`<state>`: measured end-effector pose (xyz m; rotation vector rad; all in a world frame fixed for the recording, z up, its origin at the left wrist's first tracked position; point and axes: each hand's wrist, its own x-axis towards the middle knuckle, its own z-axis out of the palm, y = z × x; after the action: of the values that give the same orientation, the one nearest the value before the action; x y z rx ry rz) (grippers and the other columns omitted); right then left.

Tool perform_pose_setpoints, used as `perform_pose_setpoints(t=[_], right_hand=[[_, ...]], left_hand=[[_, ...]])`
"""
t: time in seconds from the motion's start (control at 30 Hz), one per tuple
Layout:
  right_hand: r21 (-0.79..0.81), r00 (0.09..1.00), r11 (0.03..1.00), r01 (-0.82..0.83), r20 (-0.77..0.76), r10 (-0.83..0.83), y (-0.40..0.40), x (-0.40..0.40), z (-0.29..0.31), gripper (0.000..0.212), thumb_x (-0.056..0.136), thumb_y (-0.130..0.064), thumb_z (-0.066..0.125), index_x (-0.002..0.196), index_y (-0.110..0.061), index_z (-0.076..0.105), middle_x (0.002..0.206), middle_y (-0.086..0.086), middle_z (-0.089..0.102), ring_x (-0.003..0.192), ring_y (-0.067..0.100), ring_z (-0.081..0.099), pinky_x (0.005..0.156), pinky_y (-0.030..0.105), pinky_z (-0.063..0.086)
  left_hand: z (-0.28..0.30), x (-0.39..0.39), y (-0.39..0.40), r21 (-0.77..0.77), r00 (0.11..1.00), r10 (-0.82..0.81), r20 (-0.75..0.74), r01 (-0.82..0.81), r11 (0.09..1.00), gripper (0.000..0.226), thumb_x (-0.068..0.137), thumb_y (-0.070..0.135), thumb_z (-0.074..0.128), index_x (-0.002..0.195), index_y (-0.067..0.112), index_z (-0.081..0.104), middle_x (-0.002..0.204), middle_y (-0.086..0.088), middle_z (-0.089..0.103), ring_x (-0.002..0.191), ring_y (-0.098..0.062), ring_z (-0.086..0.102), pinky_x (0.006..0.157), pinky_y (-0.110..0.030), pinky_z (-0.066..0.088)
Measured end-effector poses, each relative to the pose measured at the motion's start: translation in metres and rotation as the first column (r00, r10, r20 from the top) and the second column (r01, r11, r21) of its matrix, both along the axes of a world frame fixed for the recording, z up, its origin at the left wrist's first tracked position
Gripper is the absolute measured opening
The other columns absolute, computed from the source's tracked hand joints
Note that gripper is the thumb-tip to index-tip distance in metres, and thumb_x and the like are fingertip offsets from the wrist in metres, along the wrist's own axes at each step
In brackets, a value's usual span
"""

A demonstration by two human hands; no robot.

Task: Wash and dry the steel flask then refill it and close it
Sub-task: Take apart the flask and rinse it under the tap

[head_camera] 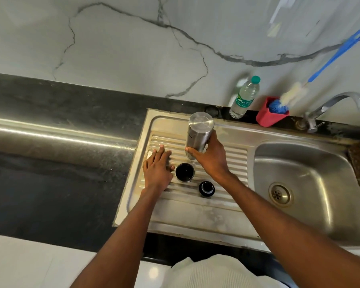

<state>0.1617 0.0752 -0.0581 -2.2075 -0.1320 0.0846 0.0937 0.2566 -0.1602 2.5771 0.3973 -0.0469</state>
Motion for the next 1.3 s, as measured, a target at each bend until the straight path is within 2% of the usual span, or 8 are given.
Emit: perform_pose_setpoints(t=[0.27,0.57,0.7,0.77,0.87,0.97,1.07,1.3], right_hand=[[0.051,0.999,0.998,-0.029,-0.044,0.031,0.000,0.000,0.000,0.099,0.069,-0.043,0.094,0.146,-0.021,0.036,0.135,-0.002,0.064,0.116,0.018,0.063,0.088,0.028,0.048],[-0.008,0.992,0.999,-0.034,-0.119,0.032,-0.029,-0.011,-0.014,0.117,0.064,-0.051,0.095,0.156,-0.028,0.025,0.148,0.000,0.052,0.131,0.016,0.052,0.104,0.038,0.048],[0.089,0.992,0.994,0.066,-0.111,-0.056,-0.062,-0.029,-0.019,0.083,0.080,-0.036,0.088,0.149,-0.026,0.043,0.143,-0.006,0.053,0.123,0.011,0.054,0.102,0.032,0.049],[0.108,0.988,0.985,0.133,-0.093,-0.123,-0.084,-0.037,-0.022,0.055,0.087,-0.029,0.082,0.136,-0.026,0.056,0.133,-0.011,0.057,0.116,0.006,0.058,0.099,0.032,0.053],[0.083,0.979,0.975,0.205,-0.025,-0.204,-0.121,-0.040,-0.022,0.019,0.093,-0.019,0.075,0.110,-0.024,0.070,0.112,-0.012,0.067,0.103,0.003,0.065,0.091,0.028,0.057],[0.080,0.958,0.955,0.285,-0.007,-0.285,-0.150,-0.039,-0.016,0.011,0.095,-0.013,0.070,0.098,-0.022,0.074,0.095,-0.013,0.073,0.090,0.001,0.068,0.076,0.005,0.048],[0.099,0.942,0.937,0.334,-0.051,-0.331,-0.176,-0.034,-0.013,0.012,0.096,-0.013,0.069,0.097,-0.023,0.075,0.091,-0.014,0.074,0.086,-0.005,0.068,0.072,0.001,0.045],[0.056,0.925,0.923,0.380,-0.048,-0.377,-0.220,-0.022,-0.007,0.010,0.095,-0.019,0.069,0.095,-0.027,0.075,0.085,-0.017,0.071,0.082,-0.001,0.067,0.071,0.010,0.047]], left_hand=[[0.001,0.000,0.001,-0.004,1.000,-0.016,-0.021,0.016,1.000,0.072,0.092,0.021,0.071,0.156,0.036,0.041,0.173,0.008,0.021,0.161,-0.020,0.012,0.128,-0.048,0.016],[0.006,-0.001,0.006,0.006,0.996,-0.078,-0.034,0.078,0.997,0.062,0.103,0.027,0.060,0.160,0.033,0.037,0.174,0.005,0.017,0.161,-0.023,0.012,0.128,-0.048,0.017],[0.032,0.001,0.016,-0.322,0.997,0.069,0.036,-0.054,0.945,0.043,0.103,0.014,0.062,0.146,0.016,0.058,0.151,0.002,0.054,0.131,-0.016,0.058,0.101,-0.018,0.045],[0.055,-0.009,0.008,-0.401,0.915,0.343,0.213,-0.238,0.884,0.027,0.105,0.013,0.059,0.130,0.013,0.068,0.130,-0.001,0.068,0.117,-0.017,0.065,0.094,-0.023,0.046],[0.082,-0.027,-0.028,-0.468,0.802,0.455,0.387,-0.254,0.846,0.033,0.095,-0.005,0.052,0.105,0.015,0.075,0.106,0.003,0.075,0.103,-0.013,0.068,0.092,-0.031,0.053],[0.086,-0.040,-0.079,-0.530,0.825,0.359,0.437,-0.086,0.844,0.039,0.081,-0.012,0.046,0.088,0.013,0.075,0.087,0.004,0.074,0.084,-0.010,0.068,0.075,-0.033,0.054],[0.087,-0.038,-0.136,-0.527,0.870,0.231,0.435,0.038,0.849,0.040,0.080,-0.021,0.050,0.085,0.011,0.075,0.080,-0.001,0.071,0.072,-0.007,0.064,0.068,-0.015,0.048],[0.074,0.032,-0.218,-0.240,0.959,-0.222,0.176,0.261,0.935,0.041,0.095,0.008,0.059,0.131,0.025,0.067,0.136,0.008,0.066,0.122,-0.012,0.062,0.105,-0.030,0.049]])
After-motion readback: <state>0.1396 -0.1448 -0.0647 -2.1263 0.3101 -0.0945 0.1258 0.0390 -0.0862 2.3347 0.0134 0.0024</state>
